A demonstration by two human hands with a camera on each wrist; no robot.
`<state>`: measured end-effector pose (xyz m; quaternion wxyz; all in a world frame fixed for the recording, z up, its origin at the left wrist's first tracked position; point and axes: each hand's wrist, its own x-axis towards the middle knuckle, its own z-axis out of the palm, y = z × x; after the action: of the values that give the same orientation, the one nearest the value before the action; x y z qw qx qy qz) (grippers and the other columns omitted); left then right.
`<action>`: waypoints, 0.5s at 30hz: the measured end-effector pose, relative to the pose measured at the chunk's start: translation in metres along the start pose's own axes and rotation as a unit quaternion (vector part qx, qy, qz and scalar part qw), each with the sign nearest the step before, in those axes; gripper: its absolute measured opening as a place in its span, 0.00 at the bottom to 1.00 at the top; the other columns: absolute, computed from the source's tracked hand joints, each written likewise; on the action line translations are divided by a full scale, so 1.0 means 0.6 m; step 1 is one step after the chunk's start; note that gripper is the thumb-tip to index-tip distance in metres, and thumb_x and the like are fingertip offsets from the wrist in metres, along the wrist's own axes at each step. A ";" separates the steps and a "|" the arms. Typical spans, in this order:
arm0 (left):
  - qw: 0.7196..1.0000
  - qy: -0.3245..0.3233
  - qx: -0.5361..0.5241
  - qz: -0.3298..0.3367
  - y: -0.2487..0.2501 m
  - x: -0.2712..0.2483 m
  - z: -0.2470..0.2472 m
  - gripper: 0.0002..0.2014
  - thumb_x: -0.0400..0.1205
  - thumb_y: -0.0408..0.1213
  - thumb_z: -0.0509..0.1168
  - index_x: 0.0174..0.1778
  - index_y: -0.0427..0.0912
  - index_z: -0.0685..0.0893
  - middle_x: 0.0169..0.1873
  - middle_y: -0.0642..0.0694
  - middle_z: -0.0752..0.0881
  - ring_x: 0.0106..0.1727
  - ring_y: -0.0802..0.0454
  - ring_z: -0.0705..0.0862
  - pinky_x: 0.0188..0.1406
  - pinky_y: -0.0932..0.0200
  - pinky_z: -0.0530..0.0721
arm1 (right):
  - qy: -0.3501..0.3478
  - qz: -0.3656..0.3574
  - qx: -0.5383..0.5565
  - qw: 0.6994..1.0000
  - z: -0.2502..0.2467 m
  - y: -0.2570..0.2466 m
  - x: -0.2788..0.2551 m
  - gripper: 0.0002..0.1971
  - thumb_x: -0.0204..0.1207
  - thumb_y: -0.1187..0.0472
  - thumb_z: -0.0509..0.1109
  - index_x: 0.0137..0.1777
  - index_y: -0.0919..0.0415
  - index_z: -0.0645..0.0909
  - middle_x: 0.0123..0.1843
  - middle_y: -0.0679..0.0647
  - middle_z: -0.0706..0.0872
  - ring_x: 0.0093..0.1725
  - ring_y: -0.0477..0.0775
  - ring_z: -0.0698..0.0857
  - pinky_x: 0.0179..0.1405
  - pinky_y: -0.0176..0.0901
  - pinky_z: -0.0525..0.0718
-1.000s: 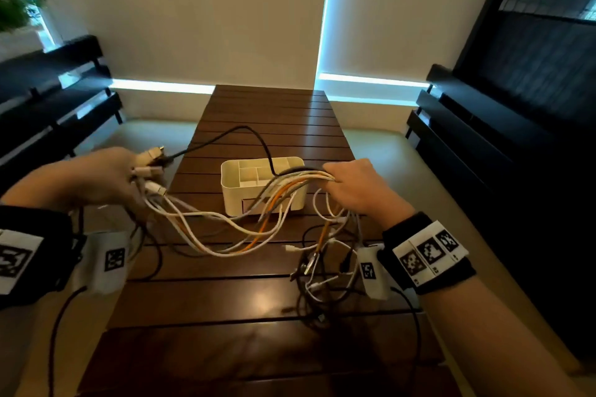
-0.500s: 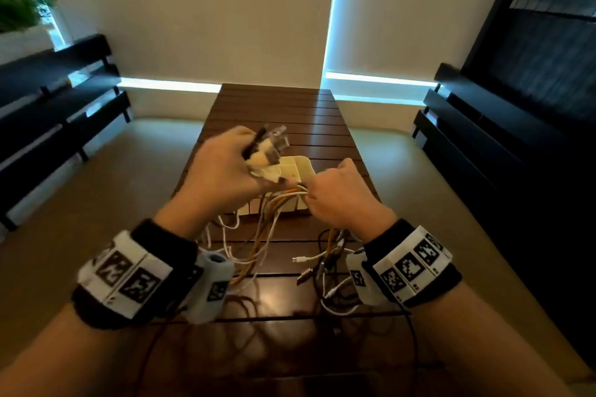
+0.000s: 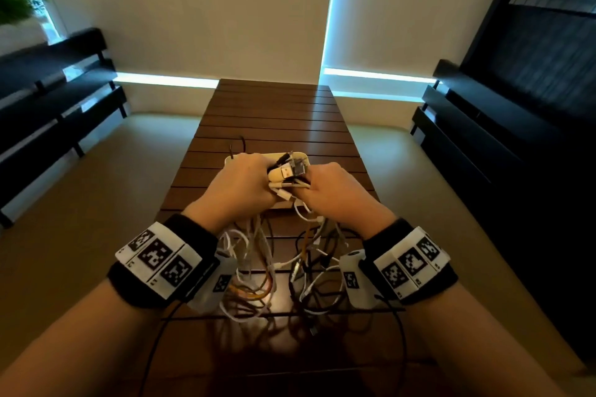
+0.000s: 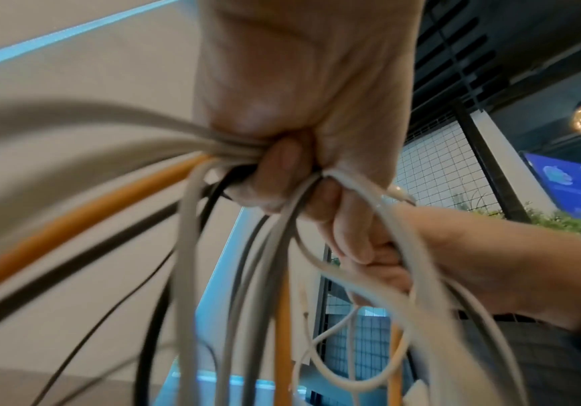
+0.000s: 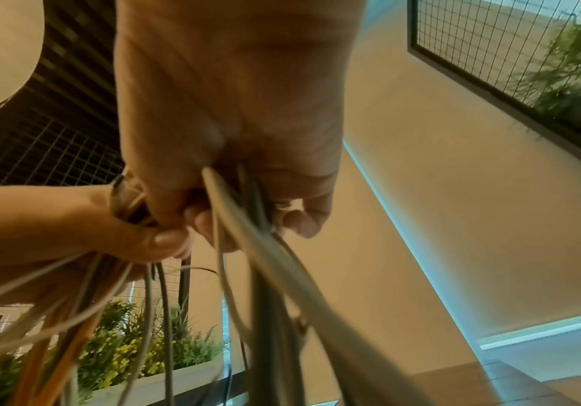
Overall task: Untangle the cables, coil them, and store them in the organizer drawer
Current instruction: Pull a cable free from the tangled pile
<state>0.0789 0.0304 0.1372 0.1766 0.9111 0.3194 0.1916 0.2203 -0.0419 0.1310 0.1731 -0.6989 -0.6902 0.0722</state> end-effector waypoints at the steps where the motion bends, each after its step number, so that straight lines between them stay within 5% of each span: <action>1: 1.000 0.020 0.003 0.010 0.003 -0.001 -0.002 0.15 0.75 0.34 0.71 0.28 0.55 0.75 0.22 0.59 0.76 0.25 0.62 0.73 0.23 0.69 0.63 | 0.008 0.002 0.038 0.999 0.002 0.003 0.003 0.13 0.80 0.50 0.61 0.43 0.58 0.81 0.37 0.53 0.83 0.37 0.53 0.82 0.38 0.46 0.79; 4: 0.999 0.043 -0.015 0.013 0.013 -0.008 -0.013 0.17 0.74 0.34 0.71 0.26 0.57 0.74 0.22 0.59 0.76 0.25 0.60 0.74 0.24 0.66 0.65 | 0.000 -0.003 0.102 0.995 -0.004 0.003 0.007 0.13 0.79 0.52 0.65 0.34 0.54 0.78 0.29 0.47 0.79 0.31 0.46 0.77 0.32 0.38 0.74; 7: 0.994 0.098 -0.056 -0.014 0.003 -0.011 -0.039 0.02 0.75 0.35 0.72 0.40 0.45 0.89 0.31 0.50 0.87 0.33 0.52 0.82 0.31 0.61 0.77 | -0.024 -0.023 0.136 0.990 -0.012 0.015 0.002 0.12 0.78 0.51 0.65 0.45 0.59 0.82 0.33 0.49 0.81 0.36 0.49 0.80 0.38 0.42 0.76; 8: 0.989 0.126 -0.071 -0.026 -0.005 -0.010 -0.051 0.04 0.76 0.36 0.71 0.45 0.43 0.90 0.36 0.45 0.89 0.38 0.47 0.84 0.35 0.56 0.80 | -0.032 -0.021 0.144 0.989 -0.009 0.021 -0.002 0.12 0.78 0.49 0.65 0.46 0.58 0.81 0.34 0.51 0.81 0.36 0.49 0.80 0.39 0.43 0.77; 11: 0.981 0.167 -0.094 -0.031 -0.017 -0.012 -0.086 0.07 0.75 0.39 0.70 0.48 0.48 0.90 0.42 0.43 0.90 0.41 0.45 0.83 0.38 0.56 0.77 | -0.024 -0.034 0.171 0.984 0.005 0.032 -0.009 0.13 0.78 0.45 0.61 0.41 0.53 0.78 0.32 0.47 0.78 0.32 0.45 0.77 0.36 0.39 0.76; 15: 0.971 0.191 -0.145 -0.015 -0.027 -0.021 -0.121 0.14 0.75 0.33 0.73 0.49 0.59 0.86 0.47 0.52 0.87 0.54 0.48 0.86 0.55 0.51 0.81 | 0.033 -0.048 0.151 0.987 0.017 0.050 -0.007 0.16 0.81 0.45 0.56 0.35 0.49 0.75 0.32 0.50 0.78 0.32 0.48 0.77 0.35 0.47 0.75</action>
<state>0.0281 0.0488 0.1897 0.2456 0.8176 0.3292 0.4035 0.2447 -0.0440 0.1106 0.3024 -0.6327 -0.6983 0.1437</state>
